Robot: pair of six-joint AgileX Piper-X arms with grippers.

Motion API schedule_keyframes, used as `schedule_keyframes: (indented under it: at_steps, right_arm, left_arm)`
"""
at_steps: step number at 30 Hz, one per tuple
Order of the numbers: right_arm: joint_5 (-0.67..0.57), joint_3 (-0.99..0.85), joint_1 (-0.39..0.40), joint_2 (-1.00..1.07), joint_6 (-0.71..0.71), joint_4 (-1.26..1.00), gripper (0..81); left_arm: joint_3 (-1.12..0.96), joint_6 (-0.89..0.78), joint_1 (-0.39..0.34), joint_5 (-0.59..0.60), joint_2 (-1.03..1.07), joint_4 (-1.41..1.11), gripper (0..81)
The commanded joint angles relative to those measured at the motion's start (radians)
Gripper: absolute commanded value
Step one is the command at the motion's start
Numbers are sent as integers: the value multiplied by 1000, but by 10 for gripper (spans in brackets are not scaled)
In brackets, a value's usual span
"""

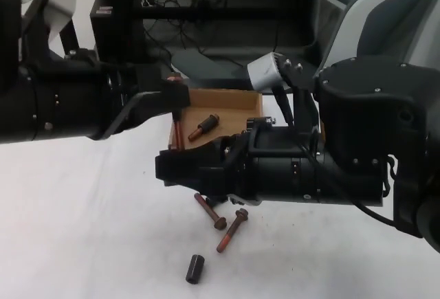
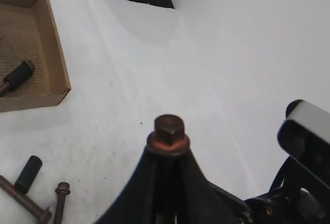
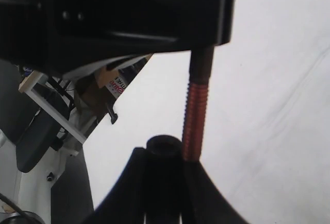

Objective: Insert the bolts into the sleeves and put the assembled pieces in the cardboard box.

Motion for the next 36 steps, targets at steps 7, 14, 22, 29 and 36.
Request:
schedule_keyframes:
  at_steps: [7,14,22,29,36]
  right_arm:
    - [27,-13,-2,-5,7,9,4]
    - [27,-13,-2,-5,4,42,4]
    - [27,-13,-2,-5,-8,63,4]
    - [36,-13,-2,-5,-18,55,4]
    - [49,-13,-2,-5,-18,53,4]
  left_arm:
    - [-9,62,-7,-24,-4,27,17]
    - [-9,69,-7,-43,-4,25,17]
    - [-9,65,-7,-43,-4,25,17]
    - [-9,52,-7,-43,-4,25,17]
    - [-9,47,-7,-43,-4,25,17]
